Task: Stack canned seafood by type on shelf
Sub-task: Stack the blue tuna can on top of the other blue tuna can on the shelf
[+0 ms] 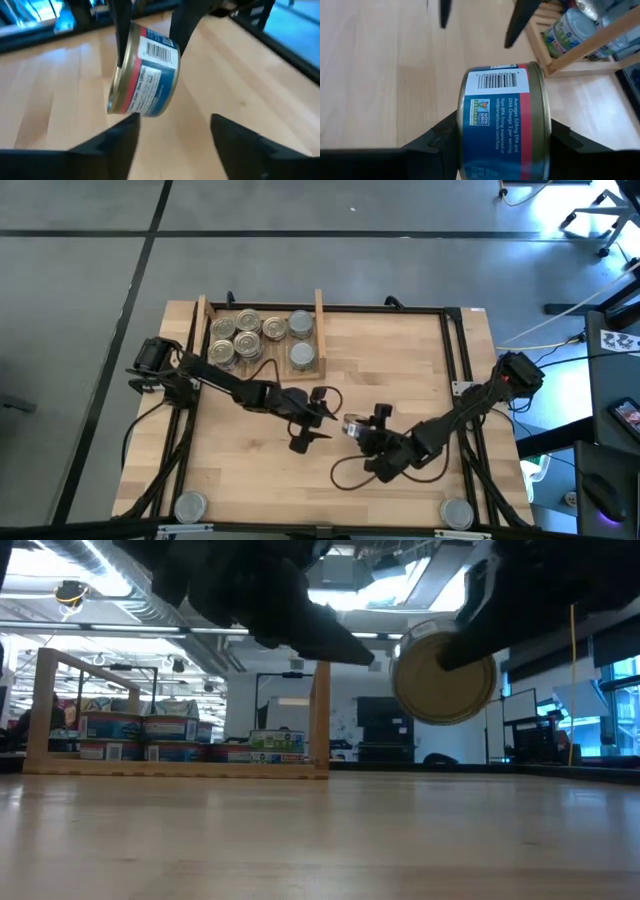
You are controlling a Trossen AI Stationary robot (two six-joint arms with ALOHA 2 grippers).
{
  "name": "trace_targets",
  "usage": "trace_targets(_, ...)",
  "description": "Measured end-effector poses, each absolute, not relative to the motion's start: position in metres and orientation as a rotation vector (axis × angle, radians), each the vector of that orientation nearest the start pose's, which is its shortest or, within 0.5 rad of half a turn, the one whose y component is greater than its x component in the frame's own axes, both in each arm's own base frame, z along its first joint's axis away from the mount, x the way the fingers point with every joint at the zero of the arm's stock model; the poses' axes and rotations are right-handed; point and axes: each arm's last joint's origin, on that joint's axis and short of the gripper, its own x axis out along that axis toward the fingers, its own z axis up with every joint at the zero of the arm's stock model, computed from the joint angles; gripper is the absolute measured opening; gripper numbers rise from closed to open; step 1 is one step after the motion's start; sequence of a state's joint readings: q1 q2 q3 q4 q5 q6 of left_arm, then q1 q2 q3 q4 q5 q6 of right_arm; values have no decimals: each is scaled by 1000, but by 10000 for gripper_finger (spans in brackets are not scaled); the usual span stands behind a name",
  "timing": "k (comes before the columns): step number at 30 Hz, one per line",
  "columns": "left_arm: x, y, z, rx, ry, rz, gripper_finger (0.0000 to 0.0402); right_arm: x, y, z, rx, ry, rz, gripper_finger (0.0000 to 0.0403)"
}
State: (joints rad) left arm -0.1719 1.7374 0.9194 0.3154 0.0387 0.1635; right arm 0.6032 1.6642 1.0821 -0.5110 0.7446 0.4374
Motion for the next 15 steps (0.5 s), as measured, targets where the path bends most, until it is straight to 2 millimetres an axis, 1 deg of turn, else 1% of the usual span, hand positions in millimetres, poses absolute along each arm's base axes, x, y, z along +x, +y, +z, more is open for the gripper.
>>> trace_targets(2,356,-62,182,213,522,-237,269,280,163,202,-252,805,-300,188)
trace_targets(5,359,-61,186,248,520,-194,295,283,160,203,-231,809,-298,188)
trace_targets(9,361,-61,190,241,482,-179,303,288,161,205,-207,767,-282,188)
trace_targets(12,361,-61,191,239,464,-177,304,294,164,210,-203,698,-269,188)
trace_targets(15,362,-62,192,238,458,-179,304,300,161,214,-190,648,-277,188)
